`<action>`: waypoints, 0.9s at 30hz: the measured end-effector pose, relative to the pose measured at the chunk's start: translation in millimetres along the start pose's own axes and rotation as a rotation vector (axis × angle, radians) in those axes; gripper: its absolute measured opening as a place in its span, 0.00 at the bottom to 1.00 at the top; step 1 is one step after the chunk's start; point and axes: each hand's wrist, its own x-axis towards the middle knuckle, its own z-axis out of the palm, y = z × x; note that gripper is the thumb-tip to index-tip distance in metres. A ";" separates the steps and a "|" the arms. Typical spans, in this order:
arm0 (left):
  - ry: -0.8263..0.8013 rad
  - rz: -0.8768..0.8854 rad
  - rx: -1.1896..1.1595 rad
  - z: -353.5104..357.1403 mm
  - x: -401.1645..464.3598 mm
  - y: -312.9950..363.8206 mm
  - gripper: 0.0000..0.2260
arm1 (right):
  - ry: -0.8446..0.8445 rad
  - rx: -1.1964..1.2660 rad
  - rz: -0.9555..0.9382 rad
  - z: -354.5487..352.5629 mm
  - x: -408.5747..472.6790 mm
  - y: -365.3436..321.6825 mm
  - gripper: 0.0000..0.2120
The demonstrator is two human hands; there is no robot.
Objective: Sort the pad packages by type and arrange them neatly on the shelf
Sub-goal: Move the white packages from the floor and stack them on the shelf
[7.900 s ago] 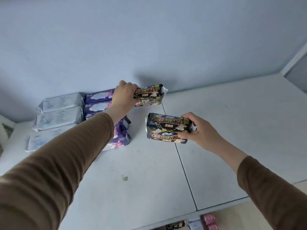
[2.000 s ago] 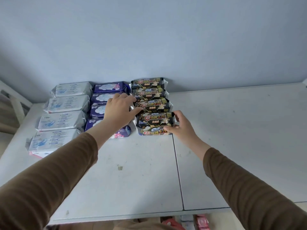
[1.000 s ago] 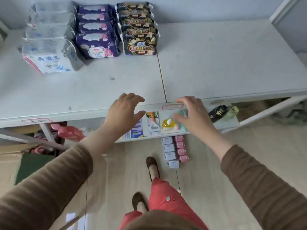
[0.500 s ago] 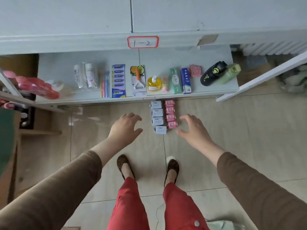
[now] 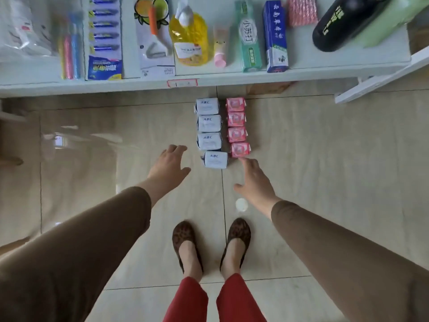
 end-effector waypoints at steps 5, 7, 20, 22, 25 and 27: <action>0.050 -0.022 0.006 64.1 77.1 -15.7 0.30 | 0.022 -0.086 -0.074 63.2 78.9 32.9 0.42; 0.070 -0.008 0.012 84.4 102.3 -20.0 0.30 | 0.051 -0.067 -0.092 81.6 104.1 38.8 0.41; 0.167 0.085 0.231 141.8 187.8 -18.0 0.32 | 0.108 -0.319 -0.098 160.9 149.4 71.0 0.26; 0.147 0.070 0.222 150.6 187.6 -20.3 0.33 | 0.068 -0.273 -0.107 166.3 138.9 83.4 0.27; 0.128 0.024 0.141 152.9 178.3 -21.0 0.27 | 0.026 -0.148 -0.079 156.6 118.7 101.7 0.27; 0.120 0.012 0.095 143.8 160.6 -22.4 0.26 | 0.020 -0.047 -0.060 139.4 101.9 106.2 0.27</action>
